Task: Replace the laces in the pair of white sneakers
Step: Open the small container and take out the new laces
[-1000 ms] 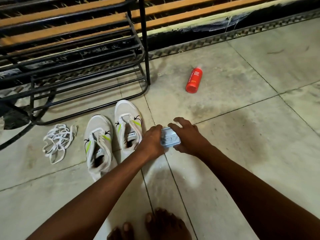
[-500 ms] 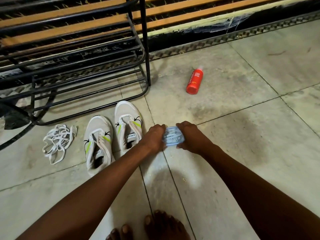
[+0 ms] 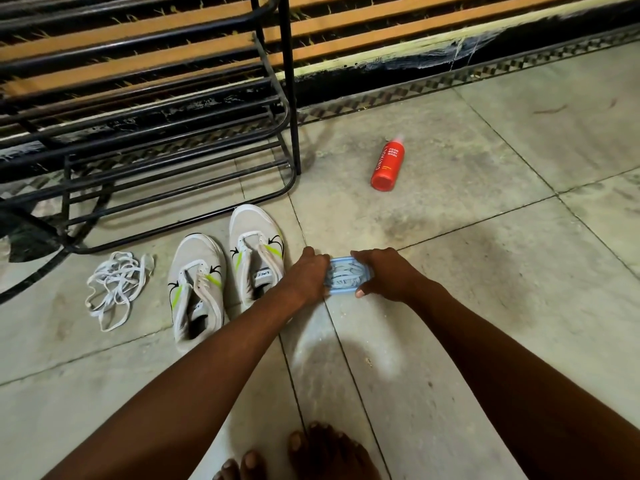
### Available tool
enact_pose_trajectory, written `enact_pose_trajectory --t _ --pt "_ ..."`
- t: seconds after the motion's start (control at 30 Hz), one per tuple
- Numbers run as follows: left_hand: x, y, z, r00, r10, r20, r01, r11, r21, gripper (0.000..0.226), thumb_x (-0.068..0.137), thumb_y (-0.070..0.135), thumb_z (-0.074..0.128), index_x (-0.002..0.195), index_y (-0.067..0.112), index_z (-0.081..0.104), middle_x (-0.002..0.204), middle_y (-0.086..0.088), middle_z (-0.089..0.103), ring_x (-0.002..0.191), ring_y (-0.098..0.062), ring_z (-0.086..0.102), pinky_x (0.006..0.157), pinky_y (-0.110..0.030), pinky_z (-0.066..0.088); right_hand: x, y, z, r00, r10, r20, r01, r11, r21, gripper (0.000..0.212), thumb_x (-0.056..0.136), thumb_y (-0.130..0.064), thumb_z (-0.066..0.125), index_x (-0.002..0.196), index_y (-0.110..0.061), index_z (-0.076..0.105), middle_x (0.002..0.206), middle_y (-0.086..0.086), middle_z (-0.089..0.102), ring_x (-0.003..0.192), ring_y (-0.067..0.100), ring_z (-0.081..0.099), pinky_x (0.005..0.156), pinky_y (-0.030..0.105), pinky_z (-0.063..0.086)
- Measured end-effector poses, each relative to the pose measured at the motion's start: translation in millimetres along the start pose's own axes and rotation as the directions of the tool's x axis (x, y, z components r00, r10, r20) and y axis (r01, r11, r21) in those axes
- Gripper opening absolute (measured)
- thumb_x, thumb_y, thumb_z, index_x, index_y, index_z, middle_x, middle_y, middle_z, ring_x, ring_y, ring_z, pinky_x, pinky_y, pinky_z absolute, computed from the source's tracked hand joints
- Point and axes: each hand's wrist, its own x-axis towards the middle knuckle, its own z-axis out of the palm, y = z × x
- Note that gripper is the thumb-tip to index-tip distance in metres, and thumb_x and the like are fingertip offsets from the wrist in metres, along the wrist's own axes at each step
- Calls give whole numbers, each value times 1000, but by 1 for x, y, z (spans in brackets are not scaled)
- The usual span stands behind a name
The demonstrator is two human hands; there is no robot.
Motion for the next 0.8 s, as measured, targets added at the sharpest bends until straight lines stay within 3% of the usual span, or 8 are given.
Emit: enact_pose_trajectory --t 0.17,0.33,0.53,0.63,0.7,0.8 --pt "5 -1 -2 998 4 62 -5 1000 24 47 88 18 77 129 10 55 127 -14 49 111 -33 61 89 -34 48 -1 -3 2 999 45 7 -45 998 -34 57 69 -23 89 120 -15 65 113 3 72 104 23 66 90 38 53" --pt "10 -2 -1 996 24 87 -27 999 32 55 88 28 80 132 9 54 129 -16 51 114 -33 59 92 -35 48 -3 -5 12 995 102 -22 -103 992 -75 64 85 -20 77 142 -19 48 136 2 61 122 23 57 101 40 48" --pt "5 3 -2 992 49 119 -60 994 92 50 100 26 63 138 1 42 133 -21 54 122 -35 55 94 -37 45 0 0 10 998 53 13 -53 998 -27 56 80 -17 82 131 -15 58 126 5 67 113 24 63 97 41 51" --pt "5 3 -5 989 12 149 -20 999 47 53 95 27 70 133 2 43 130 -21 58 119 -35 58 86 -33 44 -2 10 9 1000 19 16 -19 999 50 76 78 -18 85 144 -8 50 138 10 60 122 26 57 102 32 44" --pt "5 1 -4 987 -1 159 1 1000 3 54 93 27 73 132 5 43 128 -20 57 117 -35 59 85 -32 43 -3 18 11 999 35 16 -37 980 195 77 76 -22 87 144 -9 52 134 8 62 118 20 60 95 24 45" --pt "2 -1 -2 990 11 139 -8 1000 -23 53 89 23 75 129 6 45 125 -20 60 118 -35 57 88 -34 44 -7 16 13 995 89 -34 -66 896 438 25 89 -25 77 109 -11 72 88 1 73 71 1 67 61 15 51"
